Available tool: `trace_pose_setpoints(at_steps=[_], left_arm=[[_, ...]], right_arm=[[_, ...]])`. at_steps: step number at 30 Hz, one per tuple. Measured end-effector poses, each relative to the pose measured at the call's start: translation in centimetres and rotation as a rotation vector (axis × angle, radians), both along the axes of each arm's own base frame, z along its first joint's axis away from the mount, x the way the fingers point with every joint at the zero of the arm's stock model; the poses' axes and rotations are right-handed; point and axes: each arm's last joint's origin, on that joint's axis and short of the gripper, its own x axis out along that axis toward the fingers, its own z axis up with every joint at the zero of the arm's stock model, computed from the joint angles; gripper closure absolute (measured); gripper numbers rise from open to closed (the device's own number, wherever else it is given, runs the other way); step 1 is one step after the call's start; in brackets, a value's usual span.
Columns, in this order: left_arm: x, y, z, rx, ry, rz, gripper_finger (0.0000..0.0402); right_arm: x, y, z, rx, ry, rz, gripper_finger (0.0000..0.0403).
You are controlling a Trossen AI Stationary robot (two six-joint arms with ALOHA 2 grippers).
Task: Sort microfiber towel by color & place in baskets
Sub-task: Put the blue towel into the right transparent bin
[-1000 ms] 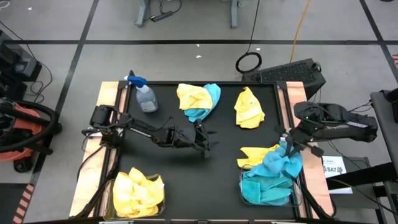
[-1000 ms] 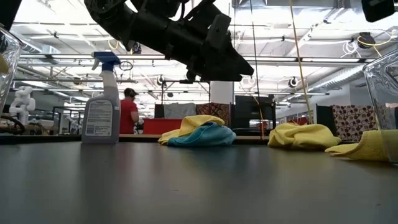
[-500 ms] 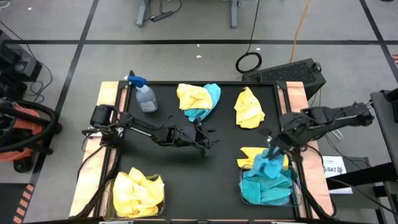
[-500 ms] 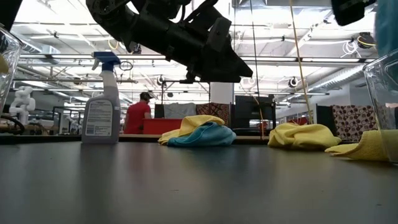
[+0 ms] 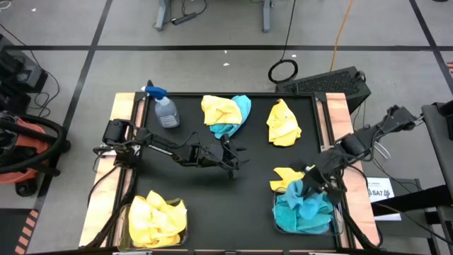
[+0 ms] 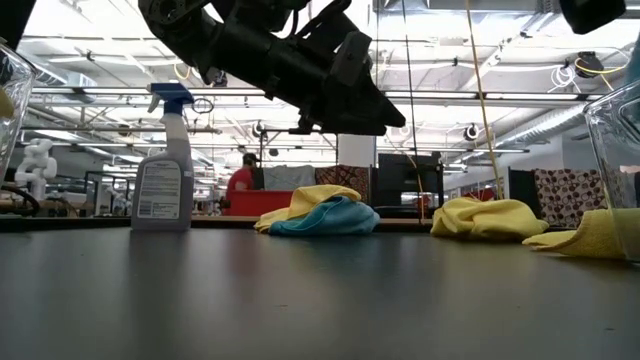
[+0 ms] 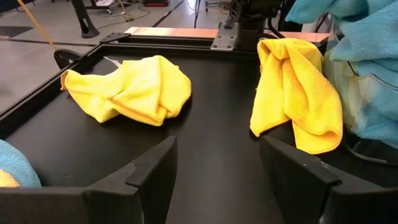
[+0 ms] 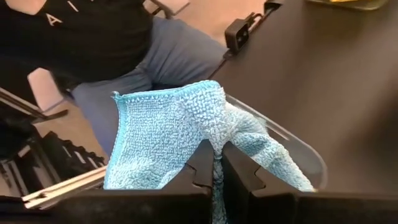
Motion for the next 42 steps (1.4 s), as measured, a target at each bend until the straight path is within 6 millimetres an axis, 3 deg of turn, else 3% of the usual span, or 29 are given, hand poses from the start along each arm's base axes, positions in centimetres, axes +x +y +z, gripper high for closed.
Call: trace_pose_setpoints(at_steps=[6,13,22,32,38,42], left_arm=[[0.0,-0.2,0.0,-0.008,-0.001,-0.008,0.0166],[-0.1,-0.7,-0.1,-0.009,0.009,-0.025,0.0166],[-0.2,-1.4,-0.1,-0.011,0.015,-0.043,0.0166],[-0.3,-2.4,-0.2,-0.052,0.009,-0.056,0.0166],[-0.4,-2.8,-0.1,-0.060,0.007,-0.064,0.0166],[-0.4,-3.0,-0.1,-0.062,0.006,-0.067,0.0166]], right_arm=[[0.7,2.3,-1.3,-0.009,0.099,0.011,0.0399],[1.4,5.3,-3.8,-0.151,0.166,0.010,0.0399],[2.2,6.8,-7.2,-0.368,0.247,-0.034,0.0399],[3.5,9.0,-11.6,-0.492,0.369,-0.028,0.0399],[3.6,9.4,-12.5,-0.498,0.406,-0.054,0.0397],[3.4,9.2,-12.0,-0.461,0.412,-0.080,0.0372]])
